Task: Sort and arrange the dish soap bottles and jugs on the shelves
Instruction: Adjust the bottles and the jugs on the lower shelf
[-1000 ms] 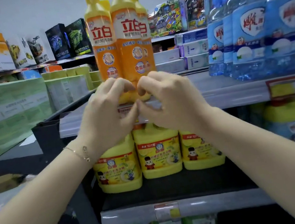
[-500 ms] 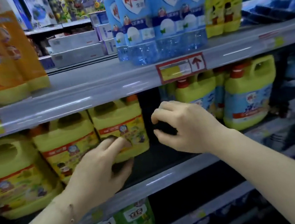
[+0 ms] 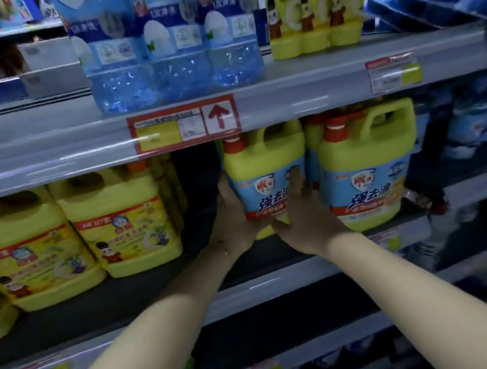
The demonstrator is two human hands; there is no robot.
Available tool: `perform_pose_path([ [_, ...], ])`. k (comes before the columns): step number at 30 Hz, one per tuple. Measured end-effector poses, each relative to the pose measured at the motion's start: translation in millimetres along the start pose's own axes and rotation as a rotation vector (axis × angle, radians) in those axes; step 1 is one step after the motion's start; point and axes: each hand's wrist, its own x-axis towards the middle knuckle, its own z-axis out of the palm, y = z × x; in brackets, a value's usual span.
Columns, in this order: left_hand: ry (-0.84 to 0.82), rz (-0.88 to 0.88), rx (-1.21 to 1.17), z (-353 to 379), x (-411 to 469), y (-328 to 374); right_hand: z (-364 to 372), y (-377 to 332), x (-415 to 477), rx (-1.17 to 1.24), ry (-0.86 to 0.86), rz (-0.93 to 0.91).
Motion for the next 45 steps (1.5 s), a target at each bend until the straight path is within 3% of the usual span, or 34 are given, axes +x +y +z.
perform_pose_path([
  [11,0.165,-0.066,0.117,6,8,-1,6,18,17,0.125,-0.107,-0.151],
  [14,0.298,-0.088,0.306,13,1,9,-1,21,15,0.090,-0.157,-0.153],
  [17,0.402,0.054,0.418,25,-12,17,-21,28,9,-0.005,-0.096,-0.238],
  [21,0.235,0.191,0.350,49,-32,18,-57,39,-11,-0.296,0.059,-0.621],
  [24,0.052,0.178,0.199,76,-35,23,-75,57,-24,-0.332,0.251,-0.728],
  [27,-0.051,0.182,0.044,103,-24,33,-90,80,-31,-0.310,0.356,-0.618],
  [31,-0.063,0.129,0.005,130,-11,34,-97,117,-35,-0.332,0.511,-0.291],
  [34,-0.027,0.130,0.050,137,-5,29,-93,139,-29,-0.185,0.476,-0.049],
  [36,-0.011,0.114,0.048,138,-4,29,-89,152,-22,-0.024,0.346,0.063],
  [38,0.002,0.110,0.051,139,-5,29,-81,157,-16,0.146,0.207,0.068],
  [45,0.007,0.080,0.058,142,-2,28,-73,158,-3,0.419,0.142,-0.014],
])
